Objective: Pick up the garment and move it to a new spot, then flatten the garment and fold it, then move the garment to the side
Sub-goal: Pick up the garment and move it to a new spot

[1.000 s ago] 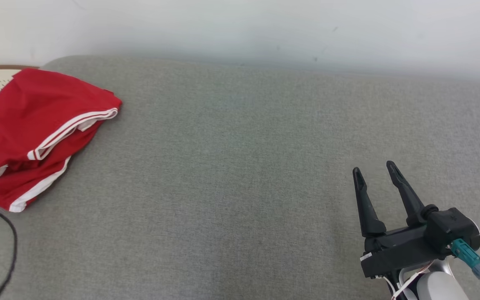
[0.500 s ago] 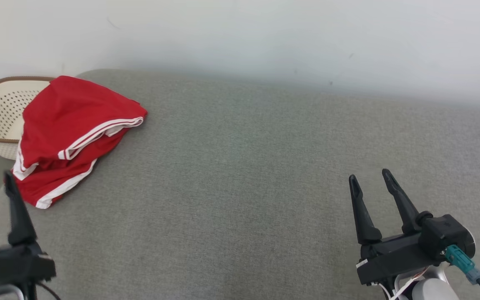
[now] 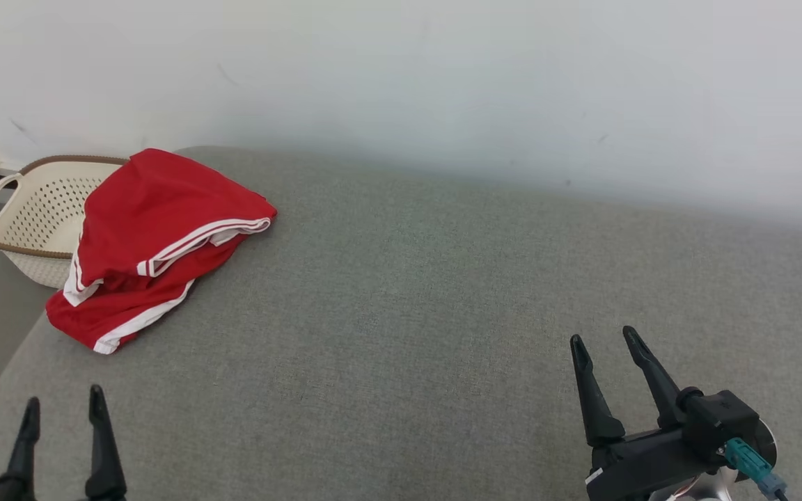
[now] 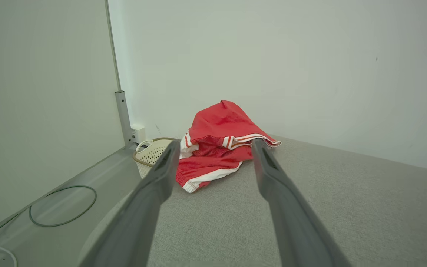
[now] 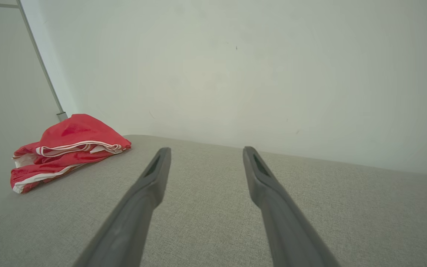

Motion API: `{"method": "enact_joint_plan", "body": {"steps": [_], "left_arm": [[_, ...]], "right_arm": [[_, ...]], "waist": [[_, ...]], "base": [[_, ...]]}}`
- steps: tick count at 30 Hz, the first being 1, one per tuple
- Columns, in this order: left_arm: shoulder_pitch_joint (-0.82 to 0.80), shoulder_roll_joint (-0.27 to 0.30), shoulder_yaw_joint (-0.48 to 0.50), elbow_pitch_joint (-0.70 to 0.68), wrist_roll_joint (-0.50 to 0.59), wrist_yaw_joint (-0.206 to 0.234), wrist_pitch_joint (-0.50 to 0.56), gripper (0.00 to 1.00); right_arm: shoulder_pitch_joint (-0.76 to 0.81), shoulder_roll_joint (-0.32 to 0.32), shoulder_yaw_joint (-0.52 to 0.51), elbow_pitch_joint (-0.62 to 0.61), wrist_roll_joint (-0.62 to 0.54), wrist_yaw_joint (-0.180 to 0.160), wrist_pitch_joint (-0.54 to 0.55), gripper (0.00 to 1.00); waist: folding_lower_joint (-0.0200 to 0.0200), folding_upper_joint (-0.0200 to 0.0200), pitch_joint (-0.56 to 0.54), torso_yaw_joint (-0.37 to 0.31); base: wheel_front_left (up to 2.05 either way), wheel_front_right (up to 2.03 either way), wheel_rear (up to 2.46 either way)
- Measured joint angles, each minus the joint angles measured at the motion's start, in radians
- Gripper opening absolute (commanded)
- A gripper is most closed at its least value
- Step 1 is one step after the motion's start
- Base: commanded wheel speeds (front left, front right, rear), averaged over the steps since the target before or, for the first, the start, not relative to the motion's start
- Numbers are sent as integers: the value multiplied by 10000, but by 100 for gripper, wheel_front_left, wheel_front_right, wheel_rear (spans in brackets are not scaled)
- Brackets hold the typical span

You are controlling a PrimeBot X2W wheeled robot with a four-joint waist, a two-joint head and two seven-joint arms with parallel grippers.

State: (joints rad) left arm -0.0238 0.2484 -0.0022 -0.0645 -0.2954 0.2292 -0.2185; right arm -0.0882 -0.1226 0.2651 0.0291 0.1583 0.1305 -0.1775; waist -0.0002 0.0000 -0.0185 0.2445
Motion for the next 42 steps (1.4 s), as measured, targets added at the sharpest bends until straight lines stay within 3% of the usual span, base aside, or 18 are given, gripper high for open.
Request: {"method": "enact_joint_plan", "body": {"steps": [20,29,37,42], "left_arm": [[174,-23,-278,-10,190,203,125,100],[-282,40,-71,-715,184,387,123,100],[-2548,640,339,-1766,213,523,625,100],[-4769,1179,395,-698,-242,46,1402,100]], "right_arm": [[51,73,-42,13,4,0,10,100],[48,69,-84,-52,6,0,12,100],[-180,-63,-65,-364,2,0,159,100],[-631,-313,107,-617,0,0,278,100]], "waist": [[1,0,-50,151],[2,0,58,256],[3,1,501,238],[4,1,1105,-9]], "base": [[0,0,0],[0,0,0],[0,0,0],[0,0,0]]}}
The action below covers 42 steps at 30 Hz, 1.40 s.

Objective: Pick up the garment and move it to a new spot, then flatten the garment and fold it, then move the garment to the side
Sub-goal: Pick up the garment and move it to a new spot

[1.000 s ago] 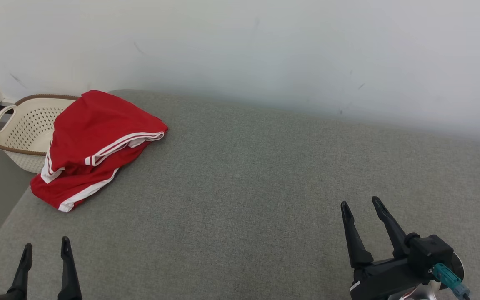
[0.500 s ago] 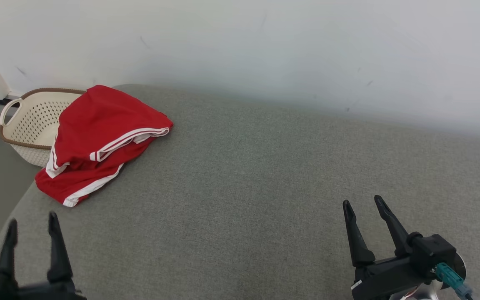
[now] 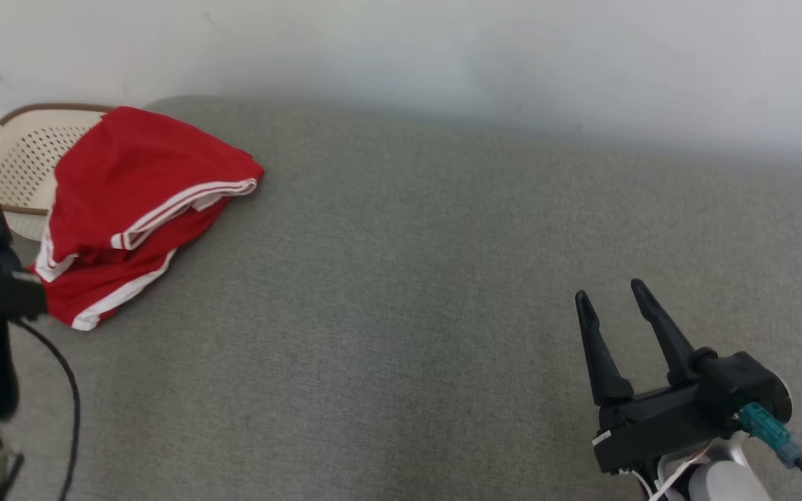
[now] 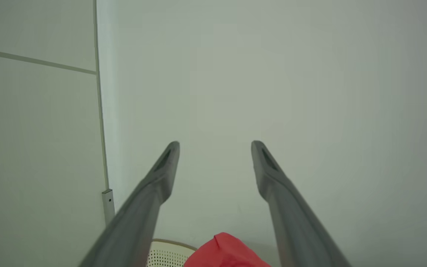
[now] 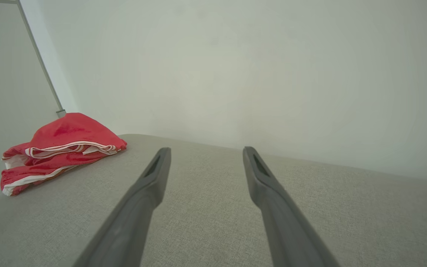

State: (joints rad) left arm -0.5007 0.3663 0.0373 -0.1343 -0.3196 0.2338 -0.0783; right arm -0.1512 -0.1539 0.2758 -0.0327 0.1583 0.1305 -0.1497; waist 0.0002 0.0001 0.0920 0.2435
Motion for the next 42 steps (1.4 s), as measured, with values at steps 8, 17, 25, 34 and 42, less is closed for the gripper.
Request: {"method": "enact_joint_plan", "body": {"steps": [8,17,25,34,42], "left_arm": [[-2243,502,56,4052,-794,-742,1024,100],[-3368,708,31,7846,-1396,-1484,1509,100],[-3935,830,79,9680,-1580,-1707,1546,100],[-4364,1009,-88,10355,-1457,-1814,610,0],[-4678,984,-79,9459,-1319,-1616,-1024,0]], "right_arm": [[-605,-357,228,-165,73,0,10,100],[-1133,-644,403,-274,155,0,13,100],[-1482,-815,500,-380,178,0,38,100],[-1513,-882,443,-240,249,0,0,100],[-1351,-719,313,-98,261,0,-88,100]], "waist": [[1,1,1044,-525],[1,1,2187,-1161],[1,1,3129,-1576],[0,1,3369,-1803],[-2,0,2758,-1621]], "base": [[0,0,0],[0,0,0],[0,0,0],[0,0,0],[0,0,0]]}}
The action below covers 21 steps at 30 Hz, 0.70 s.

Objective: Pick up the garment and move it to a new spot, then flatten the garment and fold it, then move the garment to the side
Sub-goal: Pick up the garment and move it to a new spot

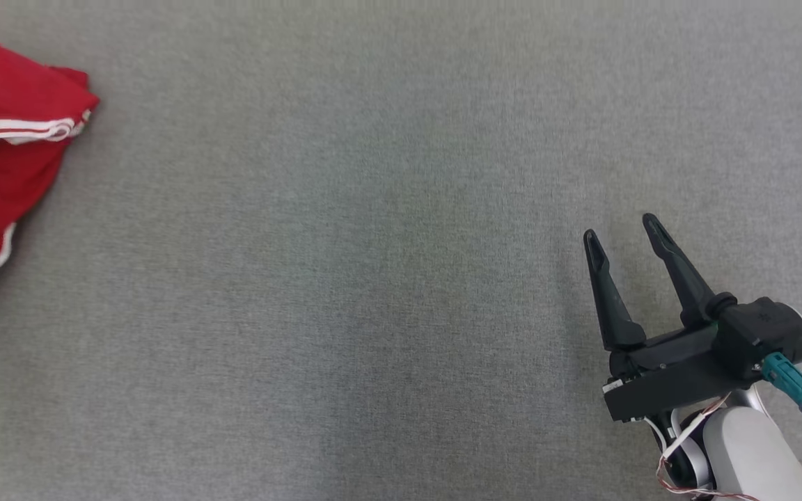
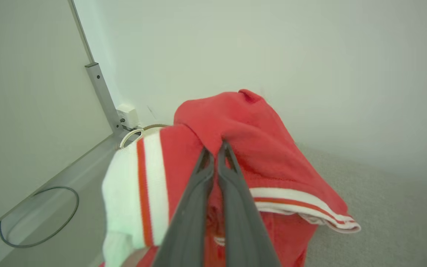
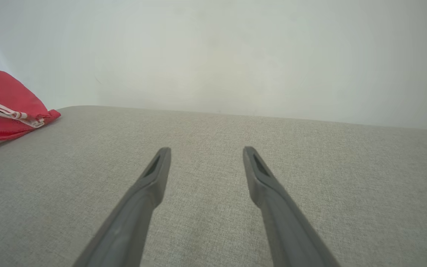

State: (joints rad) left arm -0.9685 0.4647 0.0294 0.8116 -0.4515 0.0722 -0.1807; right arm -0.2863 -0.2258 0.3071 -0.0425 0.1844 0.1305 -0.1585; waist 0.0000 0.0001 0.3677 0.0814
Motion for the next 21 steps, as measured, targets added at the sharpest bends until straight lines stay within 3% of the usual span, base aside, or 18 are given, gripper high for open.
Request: {"method": "enact_joint_plan", "body": {"steps": [10,21], "left_arm": [[1706,-541,151,-3200,123,568,-681,0],[6128,-1795,21,-9043,702,2238,-564,0]], "right_arm": [[391,384,-324,230,-2,0,-94,100],[757,763,-617,201,-23,0,-157,100]], "waist": [[-1,-1,-1127,155],[-2,-2,-1984,-83]], "base": [[0,0,0],[0,0,0]]}}
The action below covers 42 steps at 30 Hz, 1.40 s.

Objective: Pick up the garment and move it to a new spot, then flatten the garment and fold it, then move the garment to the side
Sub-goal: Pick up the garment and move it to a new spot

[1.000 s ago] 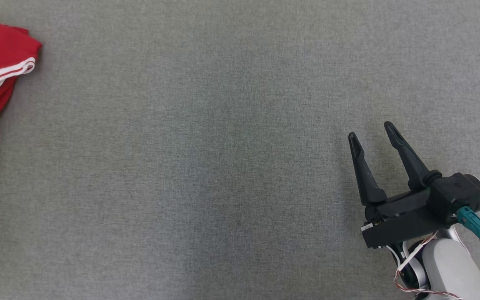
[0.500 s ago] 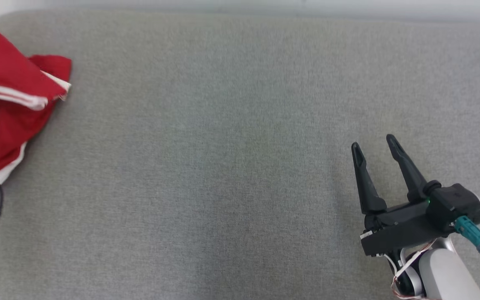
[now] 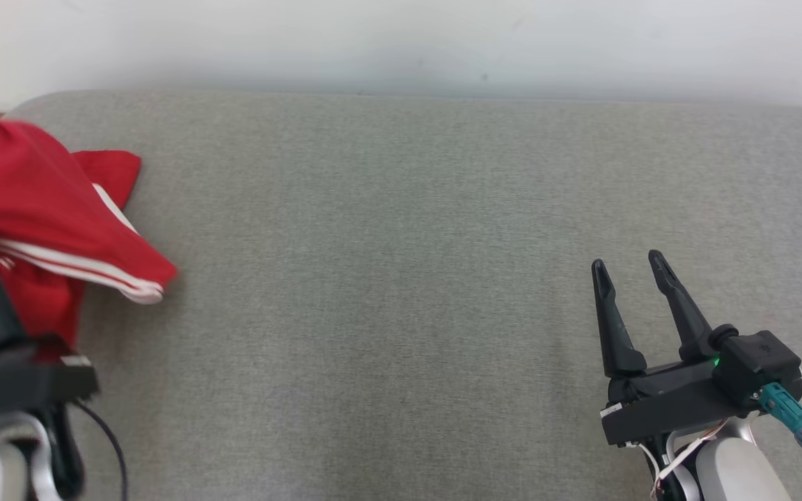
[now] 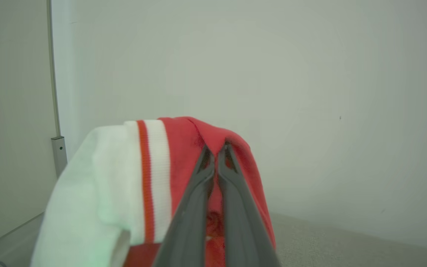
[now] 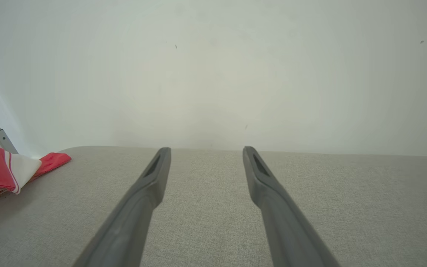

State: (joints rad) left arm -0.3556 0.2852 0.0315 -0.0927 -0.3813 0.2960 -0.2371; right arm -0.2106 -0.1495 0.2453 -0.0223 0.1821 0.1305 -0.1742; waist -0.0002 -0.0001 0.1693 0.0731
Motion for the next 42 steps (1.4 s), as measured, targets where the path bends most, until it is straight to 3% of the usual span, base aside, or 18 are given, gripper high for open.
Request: {"method": "enact_joint_plan", "body": {"steps": [4,8,11,14,22,29,35,36,37,38,42], "left_arm": [[1049,-94,-385,-1404,531,389,301,0],[1406,-6,-1035,-2075,1137,476,711,0],[1400,25,-1898,-2328,1693,301,1191,0],[1140,-169,-2890,-2159,1762,-155,1732,0],[-43,-1001,-5206,-286,1762,-1565,2497,0],[-1191,-1927,-6107,2127,1484,-2322,2439,0],[-2134,-2276,-6648,3956,1058,-2688,2044,0],[-2241,-2299,-6746,4234,957,-2709,1983,44],[-2358,-2307,-6874,4483,840,-2784,1975,44],[-2459,-2301,-7005,4673,725,-2840,1908,100],[-2792,-2359,-7731,4671,111,-3032,1453,100]], "right_arm": [[59,132,-4,31,-13,0,-77,100],[103,196,-88,58,-15,0,-140,100],[108,293,-107,100,-2,0,-222,100],[104,360,-150,144,23,0,-303,100],[-53,523,-209,297,102,0,-548,100],[-267,669,-347,550,263,0,-746,100],[-393,769,-332,734,362,0,-834,100],[-422,777,-330,763,378,0,-846,100],[-432,788,-334,786,378,0,-853,100],[-431,794,-349,811,378,0,-859,100],[-413,803,-497,924,374,0,-878,100]], "waist": [[0,1,-43,-250],[0,0,-36,-465],[1,0,-3,-704],[0,0,49,-984],[2,1,353,-1917],[2,1,872,-2965],[3,1,1254,-3662],[3,1,1307,-3757],[3,1,1354,-3846],[3,1,1392,-3921],[3,2,1408,-4062]], "base": [[0,0,0],[0,0,0],[0,0,0],[0,0,0],[0,0,0],[0,0,0],[0,0,0],[0,0,0],[0,0,0],[0,0,0],[0,0,0]]}}
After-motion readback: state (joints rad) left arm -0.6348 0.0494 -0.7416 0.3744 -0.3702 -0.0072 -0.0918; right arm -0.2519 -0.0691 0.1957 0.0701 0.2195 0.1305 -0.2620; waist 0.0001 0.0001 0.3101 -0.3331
